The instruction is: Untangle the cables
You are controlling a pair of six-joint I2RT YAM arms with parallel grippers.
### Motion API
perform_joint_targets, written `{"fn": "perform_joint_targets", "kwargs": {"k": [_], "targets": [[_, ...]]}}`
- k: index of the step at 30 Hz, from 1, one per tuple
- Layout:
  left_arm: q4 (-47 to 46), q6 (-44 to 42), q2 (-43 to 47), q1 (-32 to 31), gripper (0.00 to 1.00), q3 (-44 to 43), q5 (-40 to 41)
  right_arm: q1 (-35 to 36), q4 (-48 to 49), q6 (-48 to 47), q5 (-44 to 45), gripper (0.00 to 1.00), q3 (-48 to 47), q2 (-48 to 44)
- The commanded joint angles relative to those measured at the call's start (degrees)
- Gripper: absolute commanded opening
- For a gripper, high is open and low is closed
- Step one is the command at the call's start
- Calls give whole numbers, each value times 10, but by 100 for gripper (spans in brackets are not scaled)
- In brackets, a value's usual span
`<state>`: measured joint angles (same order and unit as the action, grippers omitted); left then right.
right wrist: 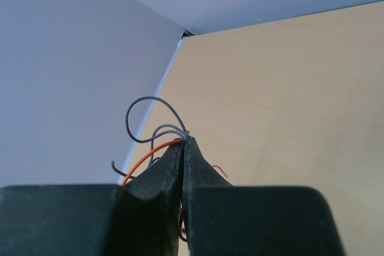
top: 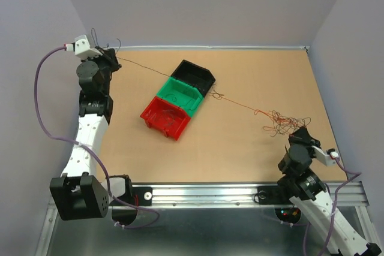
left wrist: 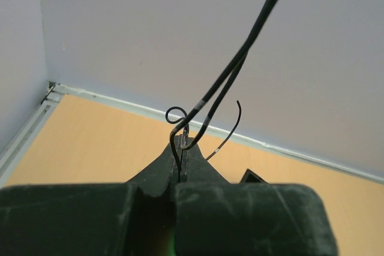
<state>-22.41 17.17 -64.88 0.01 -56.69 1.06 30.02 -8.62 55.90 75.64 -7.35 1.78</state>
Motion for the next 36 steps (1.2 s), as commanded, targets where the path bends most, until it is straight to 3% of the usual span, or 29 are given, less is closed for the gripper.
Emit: {"fn": "perform_joint_targets", "kwargs": {"k": [1, 10, 13, 15, 18, 19, 22, 23, 26, 29, 32, 36], "targets": [[-31, 58, -3, 68, 0, -22, -65, -3, -68, 86, 55, 1, -19, -2], [-89, 60, 24, 74, 0, 18, -144, -3, -72, 46, 2, 0, -49, 23], [-111, 46, 28, 47, 0, 27, -170, -3, -60, -6, -43, 2, -65, 43], [-110, 9, 32, 2, 0, 27, -161, -3, 19, -113, -107, 7, -68, 57], [-105, -49, 41, -77, 0, 29, -114, -3, 154, -246, -244, 25, -43, 85], [-105, -57, 45, -87, 0, 31, -101, -3, 175, -266, -275, 38, -36, 97], [-107, -74, 62, -105, 0, 37, -72, -3, 207, -291, -334, 55, -42, 139], [-108, -77, 67, -106, 0, 40, -69, -3, 209, -294, -342, 72, -47, 169], [-118, -83, 81, -110, 0, 49, -67, -3, 219, -311, -377, 94, -67, 235], [-129, -87, 87, -117, 0, 54, -77, -3, 269, -325, -422, 100, -71, 291], [-134, -88, 78, -122, 0, 46, -115, -3, 354, -349, -521, 100, -71, 345], [-129, -86, 49, -131, 0, 0, -153, -3, 395, -345, -568, 100, -82, 415]]}}
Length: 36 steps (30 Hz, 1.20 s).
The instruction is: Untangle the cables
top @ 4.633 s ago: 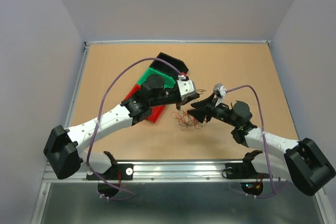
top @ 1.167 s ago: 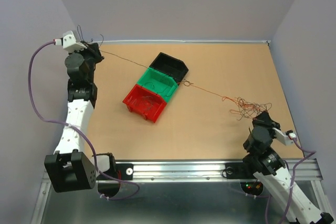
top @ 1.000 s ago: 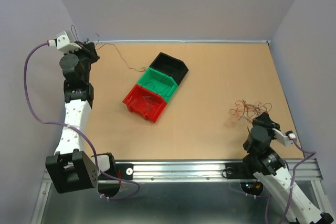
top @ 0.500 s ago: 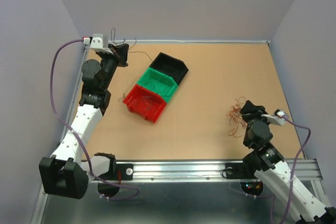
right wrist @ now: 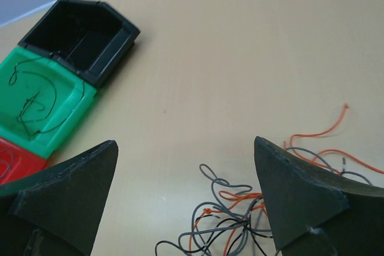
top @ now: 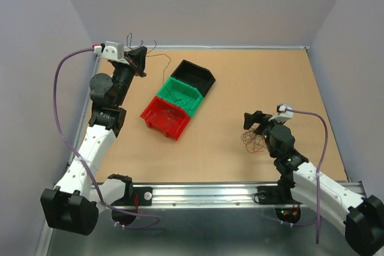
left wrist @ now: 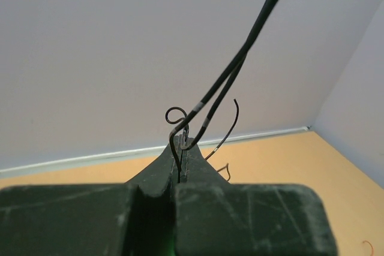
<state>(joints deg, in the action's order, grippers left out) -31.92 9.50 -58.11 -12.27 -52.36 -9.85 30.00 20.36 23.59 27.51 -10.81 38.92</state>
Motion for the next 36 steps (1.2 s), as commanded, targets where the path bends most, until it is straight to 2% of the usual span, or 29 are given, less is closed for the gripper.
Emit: {"fn": "perform_joint_targets", "kwargs": {"k": [1, 7, 15, 22, 30, 33, 36], "targets": [[-31, -7, -27, -9, 0, -54, -47, -3, 118, -21, -93, 100, -50, 55], [-31, -4, -102, -19, 0, -101, -63, -3, 139, -23, -112, 100, -67, 107], [-41, -31, -157, -22, 0, -97, -63, -3, 148, -32, -127, 100, -55, 86], [-41, -27, -159, -22, 0, -107, -48, -3, 151, -32, -128, 100, -43, 67], [12, 19, -111, -23, 3, -154, -104, -2, 155, -28, -124, 100, -47, 79], [16, 45, -112, -24, 4, -170, -137, -3, 157, -26, -127, 100, -48, 80], [17, 46, -126, -25, 4, -187, -130, -2, 159, -26, -127, 100, -47, 79]]}}
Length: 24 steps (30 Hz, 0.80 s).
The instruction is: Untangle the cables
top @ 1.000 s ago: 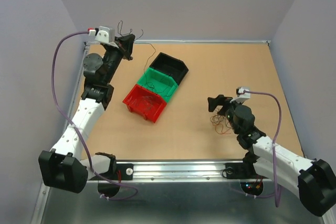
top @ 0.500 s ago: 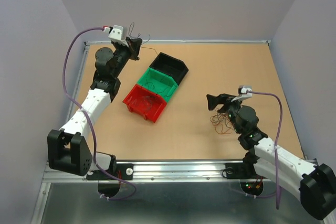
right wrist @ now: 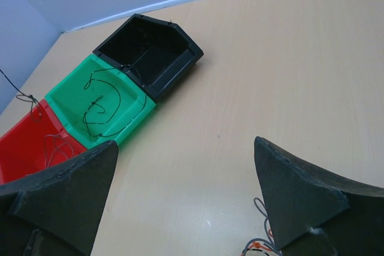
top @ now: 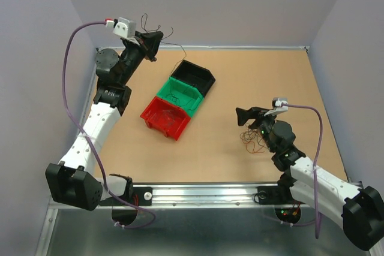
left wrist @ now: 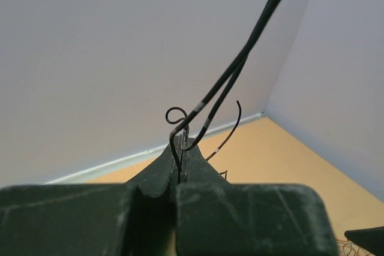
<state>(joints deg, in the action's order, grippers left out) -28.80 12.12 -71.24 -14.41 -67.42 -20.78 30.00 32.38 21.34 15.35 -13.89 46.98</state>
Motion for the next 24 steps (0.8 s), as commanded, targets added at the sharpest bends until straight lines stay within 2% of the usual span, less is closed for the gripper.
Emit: {"fn": "perform_joint_targets", "kwargs": {"k": [1, 6, 7, 15, 21, 24], "targets": [[-13, 17, 1, -4, 4, -40, -15, -3, 38, -4, -5, 100, -17, -1], [-19, -17, -31, -4, 3, -35, 27, -3, 38, -6, -7, 100, -16, -2], [-22, -24, -37, -4, 0, -32, 32, -3, 38, -6, -7, 100, -16, -2], [-50, -68, -99, -4, 0, -1, 85, -3, 38, -7, -30, 100, -8, -29], [-92, -92, -102, -4, 0, 46, 164, -3, 37, -10, -38, 100, 1, -47], [-84, -89, -101, -3, 0, 33, 180, -3, 37, -10, -38, 100, 1, -47]]}}
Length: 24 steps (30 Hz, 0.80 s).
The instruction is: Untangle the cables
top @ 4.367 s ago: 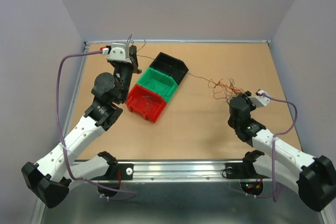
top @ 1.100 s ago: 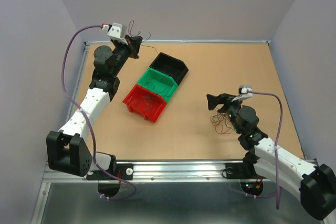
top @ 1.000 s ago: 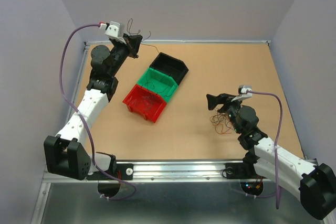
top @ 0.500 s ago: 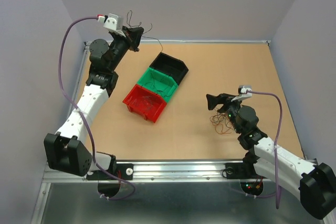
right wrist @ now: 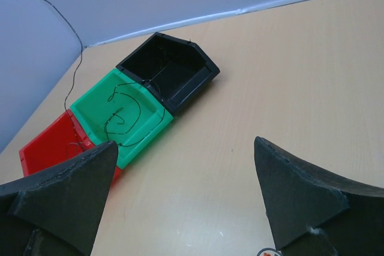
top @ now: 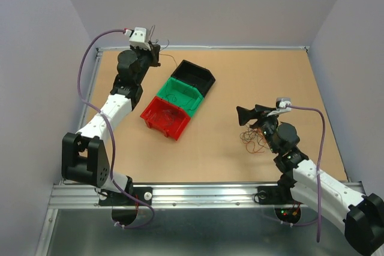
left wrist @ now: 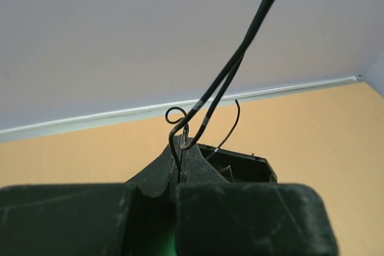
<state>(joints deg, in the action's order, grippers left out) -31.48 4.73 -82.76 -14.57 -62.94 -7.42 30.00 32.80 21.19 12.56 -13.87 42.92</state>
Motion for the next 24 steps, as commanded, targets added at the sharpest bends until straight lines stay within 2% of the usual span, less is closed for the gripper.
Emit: {"fn": "perform_joint_targets", "kwargs": {"k": [1, 9, 14, 21, 24], "targets": [[-53, -13, 16, -1, 0, -16, 41, -3, 34, -8, -10, 100, 1, -6], [-17, 30, 59, -1, 0, -74, -28, -3, 39, -2, -20, 100, -4, 5], [-12, 41, 85, -2, 0, -81, -44, -3, 46, 2, -22, 100, -7, 16], [-16, 35, 55, -2, 0, -105, -45, -3, 53, 3, -30, 100, -12, 31], [-55, 27, 34, -2, 0, -88, -48, -3, 54, 3, -34, 100, -12, 30]]}}
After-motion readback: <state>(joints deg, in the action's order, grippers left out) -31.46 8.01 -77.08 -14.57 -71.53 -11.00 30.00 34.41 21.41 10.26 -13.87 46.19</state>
